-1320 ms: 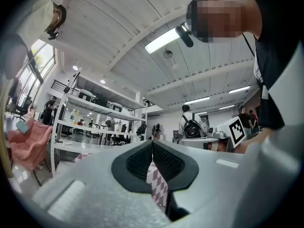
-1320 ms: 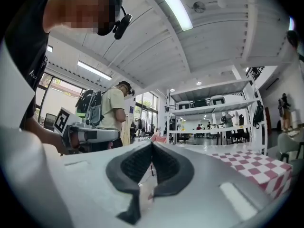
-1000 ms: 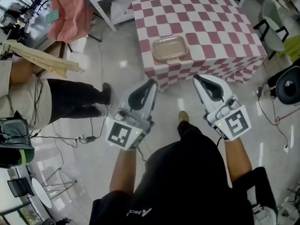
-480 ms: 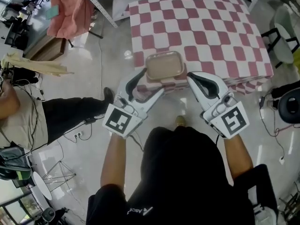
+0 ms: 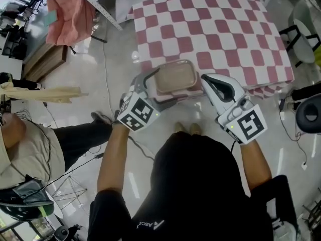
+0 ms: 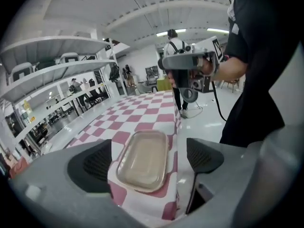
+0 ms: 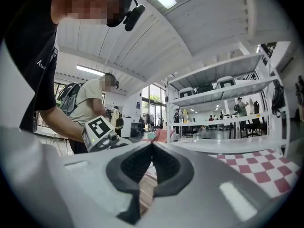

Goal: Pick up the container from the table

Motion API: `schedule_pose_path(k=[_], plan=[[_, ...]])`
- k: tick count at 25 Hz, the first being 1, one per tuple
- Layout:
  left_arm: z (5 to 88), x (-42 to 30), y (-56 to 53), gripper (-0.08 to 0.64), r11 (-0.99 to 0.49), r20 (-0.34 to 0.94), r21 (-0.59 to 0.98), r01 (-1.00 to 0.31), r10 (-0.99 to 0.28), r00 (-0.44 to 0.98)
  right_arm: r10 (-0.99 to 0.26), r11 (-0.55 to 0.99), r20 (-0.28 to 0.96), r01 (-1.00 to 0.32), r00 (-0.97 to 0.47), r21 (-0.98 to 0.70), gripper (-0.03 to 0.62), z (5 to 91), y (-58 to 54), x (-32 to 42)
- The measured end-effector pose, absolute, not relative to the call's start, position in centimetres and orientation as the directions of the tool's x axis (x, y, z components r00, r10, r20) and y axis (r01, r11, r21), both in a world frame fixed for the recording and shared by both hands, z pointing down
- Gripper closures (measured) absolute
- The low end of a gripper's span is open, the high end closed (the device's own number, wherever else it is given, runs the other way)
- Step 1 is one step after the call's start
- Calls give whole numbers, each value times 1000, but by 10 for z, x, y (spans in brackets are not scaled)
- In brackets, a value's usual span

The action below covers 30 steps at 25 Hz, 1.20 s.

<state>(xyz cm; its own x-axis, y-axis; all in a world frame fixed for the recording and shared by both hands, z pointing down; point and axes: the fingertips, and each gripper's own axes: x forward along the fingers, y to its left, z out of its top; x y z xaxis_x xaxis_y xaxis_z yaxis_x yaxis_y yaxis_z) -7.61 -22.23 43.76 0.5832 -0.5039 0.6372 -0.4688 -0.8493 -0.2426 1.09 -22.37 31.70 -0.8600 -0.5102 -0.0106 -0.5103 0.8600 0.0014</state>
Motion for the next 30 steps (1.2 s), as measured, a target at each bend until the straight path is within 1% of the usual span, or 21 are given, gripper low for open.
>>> schedule_pose_path(k=[4,9,12,16,20,30], plan=[[466,-85,-234,47,-890,728,-227,-396,-425,538,-529,849,18,-529,-848,2,589,323,-236,7],[494,-97,-245,-14,-922,797,-173,-347,-338,500,-542,840,38,-543,-839,0,589,330,-247,-1],[507,-99,-249,-37,-942,830,-139,-307,-280,483,-554,832,51,-555,-831,-5,589,336,-252,-4],[526,-98,-254,-38,-963,871,-104,-248,-209,444,-565,823,69,-568,-822,-18,589,346,-258,-8],[543,-99,-258,-38,-973,896,-63,-224,-154,416,-570,819,89,-574,-817,-26,589,354,-260,-13],[555,-97,-261,-41,-979,915,-11,-206,-93,394,-586,805,110,-593,-802,-34,589,366,-264,-12]])
